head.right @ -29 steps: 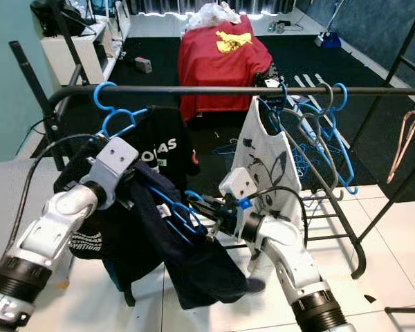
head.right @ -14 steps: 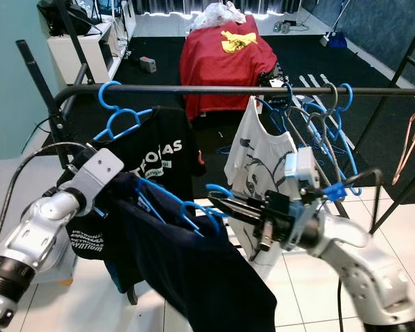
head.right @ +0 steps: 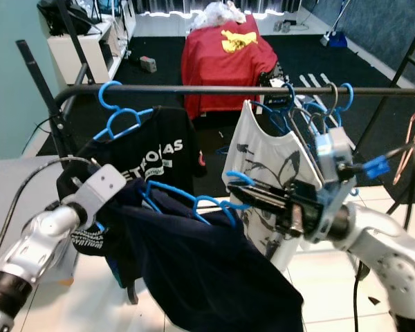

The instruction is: Hang hanger

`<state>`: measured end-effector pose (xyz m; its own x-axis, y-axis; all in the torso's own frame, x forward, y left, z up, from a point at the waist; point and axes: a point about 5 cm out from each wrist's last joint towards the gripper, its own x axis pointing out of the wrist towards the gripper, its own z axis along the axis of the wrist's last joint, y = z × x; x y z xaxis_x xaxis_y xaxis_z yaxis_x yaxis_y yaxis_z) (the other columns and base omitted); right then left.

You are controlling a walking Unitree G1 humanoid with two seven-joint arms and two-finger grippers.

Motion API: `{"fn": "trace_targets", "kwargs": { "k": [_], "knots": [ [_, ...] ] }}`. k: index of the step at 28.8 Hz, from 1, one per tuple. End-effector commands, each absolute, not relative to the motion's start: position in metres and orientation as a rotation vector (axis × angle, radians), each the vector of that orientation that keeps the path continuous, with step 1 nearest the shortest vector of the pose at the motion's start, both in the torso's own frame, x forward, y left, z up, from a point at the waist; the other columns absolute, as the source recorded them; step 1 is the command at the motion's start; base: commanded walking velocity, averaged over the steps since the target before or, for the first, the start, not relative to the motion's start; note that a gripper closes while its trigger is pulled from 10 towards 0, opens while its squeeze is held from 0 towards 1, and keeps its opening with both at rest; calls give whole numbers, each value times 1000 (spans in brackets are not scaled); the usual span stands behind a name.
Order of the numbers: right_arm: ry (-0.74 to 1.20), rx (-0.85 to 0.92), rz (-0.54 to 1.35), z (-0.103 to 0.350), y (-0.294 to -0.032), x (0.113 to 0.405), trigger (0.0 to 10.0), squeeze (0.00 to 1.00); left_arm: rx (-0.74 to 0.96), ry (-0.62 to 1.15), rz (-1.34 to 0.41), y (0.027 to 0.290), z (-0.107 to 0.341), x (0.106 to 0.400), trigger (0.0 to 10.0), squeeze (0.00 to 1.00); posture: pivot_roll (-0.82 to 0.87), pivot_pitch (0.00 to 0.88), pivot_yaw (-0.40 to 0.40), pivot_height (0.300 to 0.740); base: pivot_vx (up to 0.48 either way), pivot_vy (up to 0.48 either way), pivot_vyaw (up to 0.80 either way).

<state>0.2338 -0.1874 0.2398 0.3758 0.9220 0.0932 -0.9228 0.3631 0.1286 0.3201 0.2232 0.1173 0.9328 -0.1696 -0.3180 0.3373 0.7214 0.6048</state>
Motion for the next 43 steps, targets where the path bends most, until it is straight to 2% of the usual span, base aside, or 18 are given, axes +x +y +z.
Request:
{"fn": "trace_targets", "kwargs": {
  "k": [1,3,4,5,7,9,10,12,23,32,33,35,36,37,38,41,42,43],
  "knots": [
    [-49,54,1144,243,-197,235,0,0,686,411,-183,253,95,308,0,0,-43,59,4,740,0,0,0],
    [125,-229,1067,206,-199,244,0,0,586,331,-217,238,105,313,0,0,-39,56,0,740,0,0,0],
    [125,-229,1067,206,-199,244,0,0,586,331,-217,238,105,313,0,0,-39,56,0,740,0,0,0],
    [176,-317,1060,189,-196,246,0,0,507,258,-236,226,116,317,0,0,-33,56,-3,740,0,0,0],
    [182,-315,1045,177,-190,251,0,0,416,167,-260,213,132,322,0,0,-31,53,-3,740,0,0,0],
    [160,-297,1015,165,-177,260,0,0,246,-7,-310,192,166,326,0,0,-28,54,-3,740,0,0,0],
    [160,-297,1015,165,-177,260,0,0,246,-7,-310,192,166,326,0,0,-28,54,-3,740,0,0,0],
    [113,-286,968,165,-168,270,0,0,116,-137,-373,178,195,323,0,0,-23,56,-3,740,0,0,0],
    [-87,-227,889,184,-152,288,0,0,117,-166,-603,149,212,302,0,0,-23,65,-3,740,0,0,0],
    [-202,-179,967,205,-149,286,0,0,201,-113,-574,153,204,304,0,0,-30,69,-5,740,0,0,0],
    [-213,-172,978,208,-149,286,0,0,192,-111,-558,152,206,304,3294,0,-32,69,-6,740,0,0,0],
    [-219,-168,983,209,-149,286,0,0,186,-109,-547,152,207,304,3294,0,-32,69,-6,740,0,0,0],
    [-229,-155,994,212,-148,285,0,0,165,-107,-553,151,208,304,10000,39,-34,68,-8,740,0,0,0],
    [-229,-155,994,212,-148,285,0,0,165,-107,-553,151,208,304,10000,39,-34,68,-8,740,0,0,0],
    [-246,-126,1003,216,-148,285,0,0,151,-113,-544,152,211,304,10000,1000,-33,69,-10,740,0,0,0],
    [-262,-92,1028,221,-148,284,0,0,131,-132,-506,157,217,305,10000,1000,-32,69,-12,740,0,0,0],
    [-269,-59,1066,227,-148,282,0,0,113,-156,-468,166,223,305,10000,0,-36,70,-10,740,0,0,0],
    [-269,-59,1066,227,-148,282,0,0,113,-156,-468,166,223,305,10000,0,-36,70,-10,740,0,0,0]
  ]
}}
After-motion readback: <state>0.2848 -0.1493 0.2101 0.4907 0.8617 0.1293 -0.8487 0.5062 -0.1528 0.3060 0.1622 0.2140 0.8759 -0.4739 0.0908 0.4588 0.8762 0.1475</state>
